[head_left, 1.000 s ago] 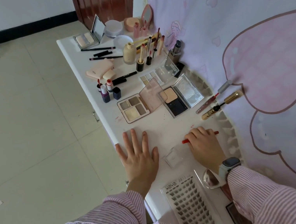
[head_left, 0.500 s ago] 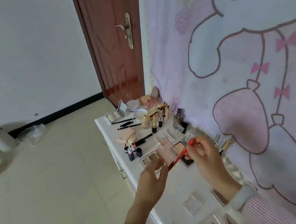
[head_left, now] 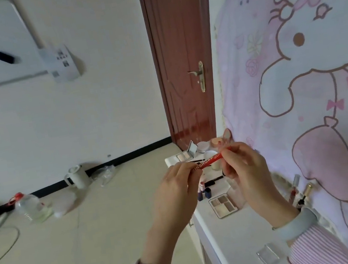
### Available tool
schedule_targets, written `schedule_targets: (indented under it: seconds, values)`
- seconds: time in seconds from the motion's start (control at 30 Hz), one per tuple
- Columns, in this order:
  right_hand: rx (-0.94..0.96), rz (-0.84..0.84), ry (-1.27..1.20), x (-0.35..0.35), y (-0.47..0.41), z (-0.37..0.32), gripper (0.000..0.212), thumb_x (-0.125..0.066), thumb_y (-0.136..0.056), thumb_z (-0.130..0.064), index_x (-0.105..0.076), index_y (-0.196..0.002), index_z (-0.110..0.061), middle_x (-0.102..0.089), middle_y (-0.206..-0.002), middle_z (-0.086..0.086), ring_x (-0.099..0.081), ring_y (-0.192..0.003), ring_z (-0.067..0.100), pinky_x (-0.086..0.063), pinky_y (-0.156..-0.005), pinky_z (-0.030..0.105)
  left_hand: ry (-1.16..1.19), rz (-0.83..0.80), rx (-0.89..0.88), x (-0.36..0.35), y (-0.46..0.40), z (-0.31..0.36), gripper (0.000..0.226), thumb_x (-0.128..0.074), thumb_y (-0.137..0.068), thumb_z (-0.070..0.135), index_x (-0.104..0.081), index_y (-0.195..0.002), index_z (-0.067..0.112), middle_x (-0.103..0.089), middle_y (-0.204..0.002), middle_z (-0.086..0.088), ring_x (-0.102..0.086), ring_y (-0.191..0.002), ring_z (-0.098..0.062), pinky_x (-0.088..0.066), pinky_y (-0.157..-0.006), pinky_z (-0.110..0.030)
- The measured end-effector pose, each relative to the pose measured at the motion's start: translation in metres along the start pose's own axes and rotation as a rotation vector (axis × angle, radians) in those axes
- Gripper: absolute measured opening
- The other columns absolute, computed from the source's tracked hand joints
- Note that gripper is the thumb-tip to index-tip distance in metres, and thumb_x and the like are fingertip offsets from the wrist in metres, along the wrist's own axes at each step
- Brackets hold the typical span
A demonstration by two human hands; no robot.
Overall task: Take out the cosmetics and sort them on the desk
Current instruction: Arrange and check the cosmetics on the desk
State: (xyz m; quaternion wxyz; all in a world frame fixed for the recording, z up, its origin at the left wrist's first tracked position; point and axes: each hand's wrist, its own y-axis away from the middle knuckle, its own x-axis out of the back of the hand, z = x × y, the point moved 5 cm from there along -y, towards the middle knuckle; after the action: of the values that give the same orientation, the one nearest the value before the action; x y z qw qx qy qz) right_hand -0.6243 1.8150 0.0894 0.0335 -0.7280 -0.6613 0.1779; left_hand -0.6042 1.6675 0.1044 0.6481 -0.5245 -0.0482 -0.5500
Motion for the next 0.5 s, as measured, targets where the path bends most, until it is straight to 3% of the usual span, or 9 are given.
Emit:
schedule_targets:
  seconds: [0.07,0.2,0.3,0.37,0.5]
  values:
    - [0.016,-0.039,-0.021,-0.009,0.001,-0.006,0.011,-0.055,-0.088,-0.013,-0.062,-0.082,-0.007,-0.048,-0.05,-0.004,-0.042,-0.047,0.007,-0.038,-0.045,0.015,-0.08,0.07,-0.022,0.011,0.002,0.004,0.015,-0.054,-0.087,0.017,-0.067,-0.089,0.008,-0.059,-0.07,0.002,-0.053,-0.06,-0.017,-0.044,-0.05,-0.028]
    - [0.081,-0.061,0.084,-0.019,0.003,-0.023,0.019,-0.052,-0.09,-0.02,-0.062,-0.08,-0.006,-0.044,-0.046,-0.01,-0.038,-0.046,0.007,-0.037,-0.046,0.014,-0.135,0.129,-0.088,0.026,-0.004,0.015,0.016,-0.056,-0.087,0.022,-0.068,-0.09,0.012,-0.057,-0.066,0.003,-0.051,-0.055,-0.014,-0.037,-0.048,-0.019]
    - [0.091,-0.051,0.115,-0.019,0.001,-0.037,0.019,-0.048,-0.092,-0.015,-0.061,-0.079,-0.01,-0.045,-0.046,-0.01,-0.038,-0.045,0.005,-0.036,-0.045,0.012,-0.109,0.153,0.005,0.028,-0.009,0.016,0.017,-0.061,-0.086,0.031,-0.067,-0.091,0.016,-0.06,-0.069,0.007,-0.05,-0.057,-0.01,-0.039,-0.049,-0.022]
    - [0.108,-0.038,0.116,-0.018,-0.002,-0.046,0.02,-0.047,-0.093,-0.012,-0.061,-0.079,-0.011,-0.044,-0.045,-0.01,-0.037,-0.043,0.003,-0.034,-0.043,0.011,-0.079,0.188,0.059,0.03,-0.013,0.017,0.019,-0.064,-0.084,0.035,-0.064,-0.088,0.017,-0.059,-0.07,0.01,-0.046,-0.06,-0.006,-0.035,-0.052,-0.016]
    - [0.132,0.011,0.085,-0.014,-0.011,-0.063,0.021,-0.046,-0.093,-0.013,-0.06,-0.078,-0.012,-0.045,-0.044,-0.011,-0.038,-0.043,0.002,-0.039,-0.048,0.014,-0.137,0.253,-0.044,0.042,-0.028,0.032,0.031,-0.045,-0.088,0.037,-0.063,-0.082,0.012,-0.06,-0.07,0.007,-0.05,-0.059,-0.009,-0.036,-0.054,-0.017]
